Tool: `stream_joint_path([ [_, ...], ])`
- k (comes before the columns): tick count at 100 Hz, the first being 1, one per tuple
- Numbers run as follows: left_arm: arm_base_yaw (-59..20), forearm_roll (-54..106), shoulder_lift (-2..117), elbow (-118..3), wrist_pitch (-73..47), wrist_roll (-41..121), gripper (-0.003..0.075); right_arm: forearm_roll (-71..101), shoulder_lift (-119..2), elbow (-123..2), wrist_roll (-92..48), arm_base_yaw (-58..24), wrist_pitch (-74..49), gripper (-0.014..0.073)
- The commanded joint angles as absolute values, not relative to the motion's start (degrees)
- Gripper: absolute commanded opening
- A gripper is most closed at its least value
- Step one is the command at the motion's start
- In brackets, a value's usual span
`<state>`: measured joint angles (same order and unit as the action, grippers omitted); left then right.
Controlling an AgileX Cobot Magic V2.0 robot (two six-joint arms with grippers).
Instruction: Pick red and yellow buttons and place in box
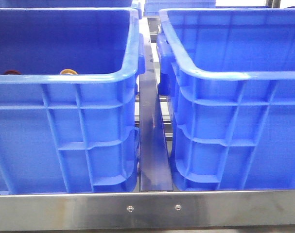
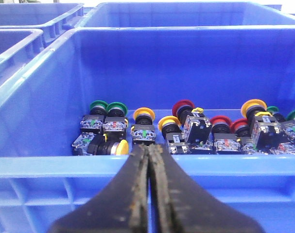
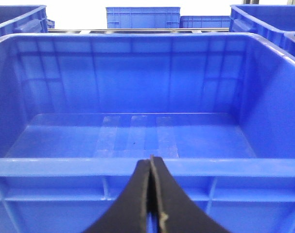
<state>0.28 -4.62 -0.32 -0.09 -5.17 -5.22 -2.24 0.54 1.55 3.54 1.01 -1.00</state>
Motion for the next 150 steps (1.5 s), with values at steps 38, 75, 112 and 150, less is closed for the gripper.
stream_joint_path([
  [38, 0.00, -4.37, -2.05, -2.28, 0.00, -5.77, -0.0020, -2.74, 1.76, 1.88, 3.80, 1.27, 3.63, -0.0102],
  [75, -0.06, -4.37, 2.76, -18.81, -17.69, -5.77, -0.0020, -2.74, 1.76, 1.88, 3.80, 1.27, 3.63, -0.0102],
  [112, -0.06, -3.86, 19.59, -31.45, -22.93, -5.77, -0.0020, -2.74, 1.76, 1.88, 3.80, 1.27, 3.63, -0.0102],
  [150, -0.06, -1.41, 39.62, -41.45, -27.69, -5.77, 0.0326, -2.74, 1.76, 1.88, 3.80, 1.27, 3.63, -0.0102],
])
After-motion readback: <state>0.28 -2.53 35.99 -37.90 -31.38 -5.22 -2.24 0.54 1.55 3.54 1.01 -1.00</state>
